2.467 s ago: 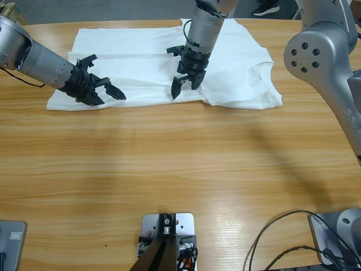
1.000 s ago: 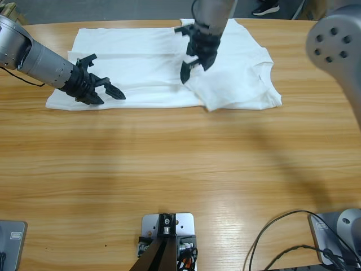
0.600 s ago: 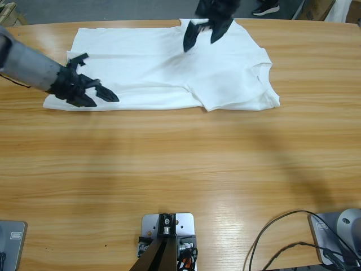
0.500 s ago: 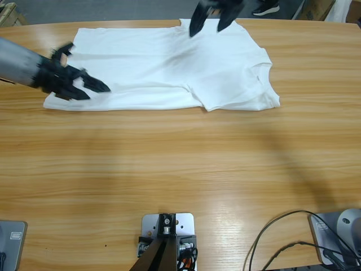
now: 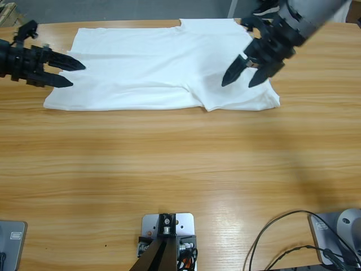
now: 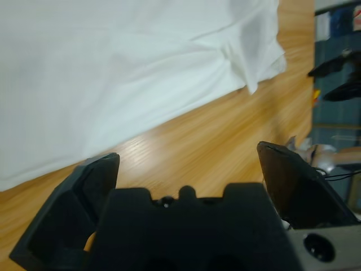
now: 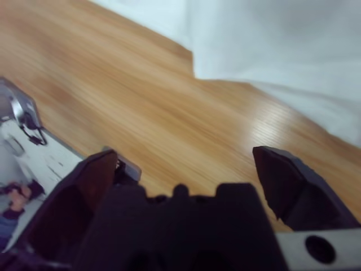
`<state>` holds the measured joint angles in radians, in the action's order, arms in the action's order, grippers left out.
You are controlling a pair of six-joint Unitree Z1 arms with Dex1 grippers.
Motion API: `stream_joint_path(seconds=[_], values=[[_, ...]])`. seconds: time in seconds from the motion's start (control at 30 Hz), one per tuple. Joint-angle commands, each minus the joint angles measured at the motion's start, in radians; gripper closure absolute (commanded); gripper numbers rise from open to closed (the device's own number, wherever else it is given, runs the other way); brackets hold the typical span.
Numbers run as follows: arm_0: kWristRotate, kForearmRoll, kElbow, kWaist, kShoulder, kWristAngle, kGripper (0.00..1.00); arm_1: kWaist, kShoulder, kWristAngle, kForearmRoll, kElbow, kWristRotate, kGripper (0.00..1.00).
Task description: Fold clothes
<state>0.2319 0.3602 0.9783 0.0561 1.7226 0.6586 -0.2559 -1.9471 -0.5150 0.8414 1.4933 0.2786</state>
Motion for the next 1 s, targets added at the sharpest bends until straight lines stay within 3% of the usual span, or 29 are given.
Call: stream_joint_path(seconds=[0.03, 0.23, 0.4, 0.57, 1.0], values=[[0.007, -0.122, -0.173, -0.191, -0.054, 0.254, 0.032, 0.08, 0.103, -0.068, -0.137, -0.184, 0.052, 0.0], [0.028, -0.177, -0.302, -0.336, -0.046, 0.333, 0.032, 0.083, 0.114, -0.076, -0.155, -0.214, 0.053, 0.004], [0.052, -0.188, -0.405, -0.558, -0.033, 0.323, 0.032, 0.083, 0.114, -0.081, -0.172, -0.231, 0.054, 0.004], [0.137, -0.188, -0.348, -0.545, 0.022, 0.161, 0.032, 0.083, 0.125, -0.085, -0.174, -0.238, 0.054, 0.004], [0.116, -0.187, -0.266, -0.527, 0.234, 0.128, 0.036, 0.098, 0.132, -0.089, -0.179, -0.239, 0.053, 0.009]])
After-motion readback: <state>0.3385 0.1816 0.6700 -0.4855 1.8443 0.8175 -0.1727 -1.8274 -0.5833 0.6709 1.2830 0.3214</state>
